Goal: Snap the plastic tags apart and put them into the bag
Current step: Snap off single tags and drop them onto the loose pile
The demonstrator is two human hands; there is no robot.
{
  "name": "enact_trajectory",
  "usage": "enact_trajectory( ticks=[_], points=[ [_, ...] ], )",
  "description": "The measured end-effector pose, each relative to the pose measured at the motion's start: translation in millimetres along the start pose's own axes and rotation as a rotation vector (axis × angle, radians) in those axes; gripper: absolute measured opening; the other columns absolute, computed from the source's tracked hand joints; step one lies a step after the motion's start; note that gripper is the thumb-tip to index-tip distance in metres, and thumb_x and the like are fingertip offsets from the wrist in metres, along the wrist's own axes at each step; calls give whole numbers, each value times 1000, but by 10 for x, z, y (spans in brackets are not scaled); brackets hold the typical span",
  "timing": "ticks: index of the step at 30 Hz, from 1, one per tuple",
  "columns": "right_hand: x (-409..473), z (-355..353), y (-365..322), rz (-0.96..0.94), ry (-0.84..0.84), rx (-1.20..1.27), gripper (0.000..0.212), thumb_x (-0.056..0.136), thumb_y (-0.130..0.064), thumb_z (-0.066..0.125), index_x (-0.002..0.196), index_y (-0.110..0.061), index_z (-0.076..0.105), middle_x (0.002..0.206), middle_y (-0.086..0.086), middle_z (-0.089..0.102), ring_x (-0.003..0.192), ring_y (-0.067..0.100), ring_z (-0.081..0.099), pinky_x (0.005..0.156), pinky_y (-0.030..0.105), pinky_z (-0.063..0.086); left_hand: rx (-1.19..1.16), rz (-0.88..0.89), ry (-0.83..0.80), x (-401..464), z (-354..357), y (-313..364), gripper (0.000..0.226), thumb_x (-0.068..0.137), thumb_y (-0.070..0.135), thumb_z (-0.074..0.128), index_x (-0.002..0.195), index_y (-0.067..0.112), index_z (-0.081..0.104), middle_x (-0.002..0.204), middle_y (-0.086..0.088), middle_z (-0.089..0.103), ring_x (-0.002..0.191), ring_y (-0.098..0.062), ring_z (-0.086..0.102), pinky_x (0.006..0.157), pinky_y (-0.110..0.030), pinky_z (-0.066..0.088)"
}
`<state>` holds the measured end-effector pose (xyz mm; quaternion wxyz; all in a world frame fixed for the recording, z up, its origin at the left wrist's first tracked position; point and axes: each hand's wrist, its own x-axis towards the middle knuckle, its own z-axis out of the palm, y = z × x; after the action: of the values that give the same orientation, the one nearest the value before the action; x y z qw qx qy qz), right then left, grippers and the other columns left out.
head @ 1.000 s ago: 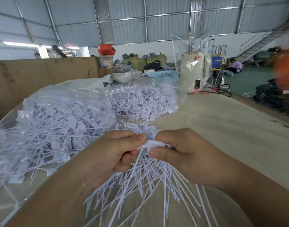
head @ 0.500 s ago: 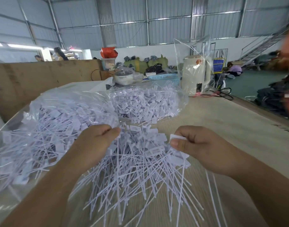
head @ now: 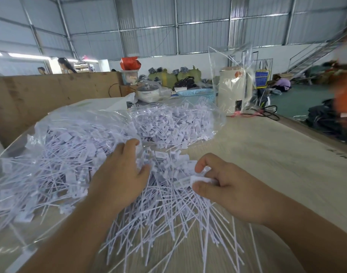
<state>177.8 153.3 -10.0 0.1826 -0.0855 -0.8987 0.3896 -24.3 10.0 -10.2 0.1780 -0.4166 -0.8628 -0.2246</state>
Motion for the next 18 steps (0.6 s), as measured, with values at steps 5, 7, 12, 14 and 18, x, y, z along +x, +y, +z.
enact_trajectory(
  ticks=[5,7,12,14,18],
  points=[
    [-10,72,-39,-32,-42,11,23,95,-19,50,111,-33,40,56,-13,48,46,8,36,49,30,35,-480,82,-107,-233,-141,357,45,83,68,36,87,32,62,72,15,60,61,-3,57,51,-13,38],
    [-19,100,-86,-70,-55,16,26,91,-20,49,112,-32,40,60,-7,51,46,7,38,48,32,34,-599,108,-292,-343,-131,528,45,81,72,35,77,35,61,58,13,58,45,-5,49,43,-14,34],
    [-32,115,-136,-112,-48,34,28,92,-28,51,117,-32,39,78,-3,65,59,15,56,57,38,46,-688,101,-352,-374,-76,624,26,94,42,52,73,29,59,53,15,58,40,1,44,42,-11,31],
    [-32,93,-105,-132,-24,-29,20,95,-27,54,113,-32,46,67,-4,58,51,9,47,51,35,40,-736,77,-337,-363,-127,597,27,95,37,54,70,27,59,57,12,63,43,-1,45,43,-14,34],
    [-6,-1,-64,-96,-21,-64,23,94,-37,59,93,-15,65,62,1,50,52,11,41,52,40,38,-812,11,-337,-321,-209,500,26,92,38,56,69,30,61,57,6,64,50,-14,48,50,-24,38]
  ],
)
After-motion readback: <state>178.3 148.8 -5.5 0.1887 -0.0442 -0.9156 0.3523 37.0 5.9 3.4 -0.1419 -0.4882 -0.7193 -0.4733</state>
